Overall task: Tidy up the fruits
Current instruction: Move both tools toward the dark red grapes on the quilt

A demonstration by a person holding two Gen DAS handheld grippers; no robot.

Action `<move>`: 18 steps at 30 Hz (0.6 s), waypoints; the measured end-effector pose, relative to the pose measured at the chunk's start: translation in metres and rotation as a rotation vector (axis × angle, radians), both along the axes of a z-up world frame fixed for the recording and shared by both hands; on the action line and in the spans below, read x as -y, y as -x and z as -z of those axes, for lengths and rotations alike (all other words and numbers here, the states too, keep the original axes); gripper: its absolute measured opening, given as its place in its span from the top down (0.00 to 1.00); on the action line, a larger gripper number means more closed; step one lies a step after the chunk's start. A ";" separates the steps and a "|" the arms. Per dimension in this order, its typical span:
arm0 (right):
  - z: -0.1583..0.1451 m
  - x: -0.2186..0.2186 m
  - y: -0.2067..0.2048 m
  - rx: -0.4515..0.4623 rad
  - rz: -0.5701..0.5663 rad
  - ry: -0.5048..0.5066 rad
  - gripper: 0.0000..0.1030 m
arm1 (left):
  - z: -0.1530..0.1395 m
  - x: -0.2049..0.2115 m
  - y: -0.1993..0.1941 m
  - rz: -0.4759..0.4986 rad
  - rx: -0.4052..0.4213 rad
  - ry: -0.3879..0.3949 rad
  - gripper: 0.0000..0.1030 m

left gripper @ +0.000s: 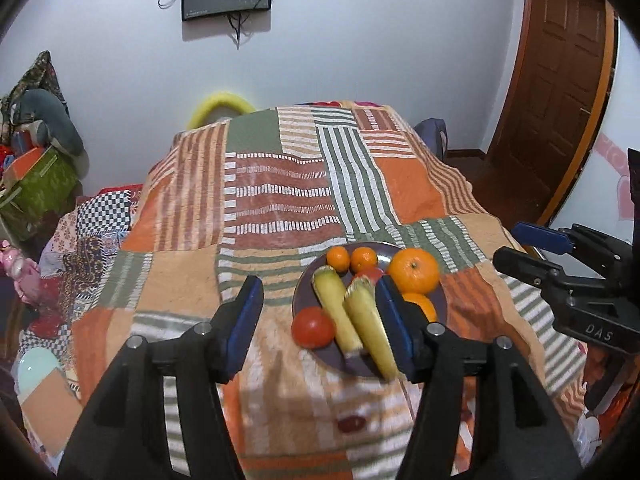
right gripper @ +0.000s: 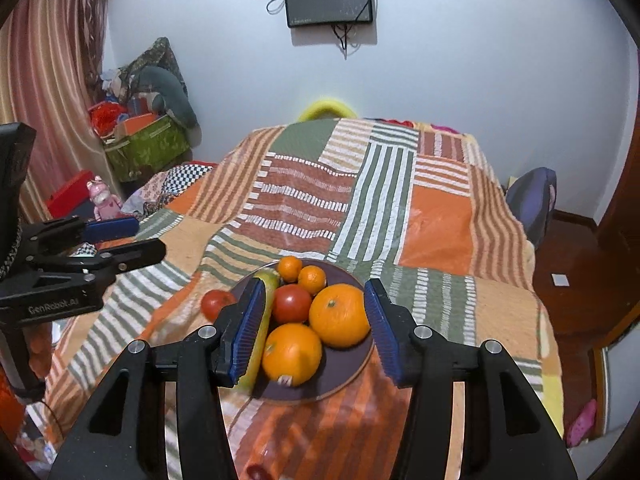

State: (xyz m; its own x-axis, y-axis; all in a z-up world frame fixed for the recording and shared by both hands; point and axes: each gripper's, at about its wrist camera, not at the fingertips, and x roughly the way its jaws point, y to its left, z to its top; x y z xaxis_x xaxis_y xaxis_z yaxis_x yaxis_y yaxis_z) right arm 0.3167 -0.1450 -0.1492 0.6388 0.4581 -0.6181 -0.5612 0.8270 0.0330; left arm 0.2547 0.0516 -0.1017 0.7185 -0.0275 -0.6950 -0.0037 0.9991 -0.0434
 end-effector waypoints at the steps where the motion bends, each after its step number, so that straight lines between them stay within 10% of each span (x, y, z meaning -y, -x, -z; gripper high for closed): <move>1: -0.001 0.001 0.005 0.003 0.001 0.002 0.53 | -0.002 0.000 0.007 -0.001 0.004 0.001 0.41; 18: 0.046 0.003 0.067 -0.080 -0.010 0.066 0.45 | 0.023 0.002 0.080 0.005 -0.050 0.004 0.24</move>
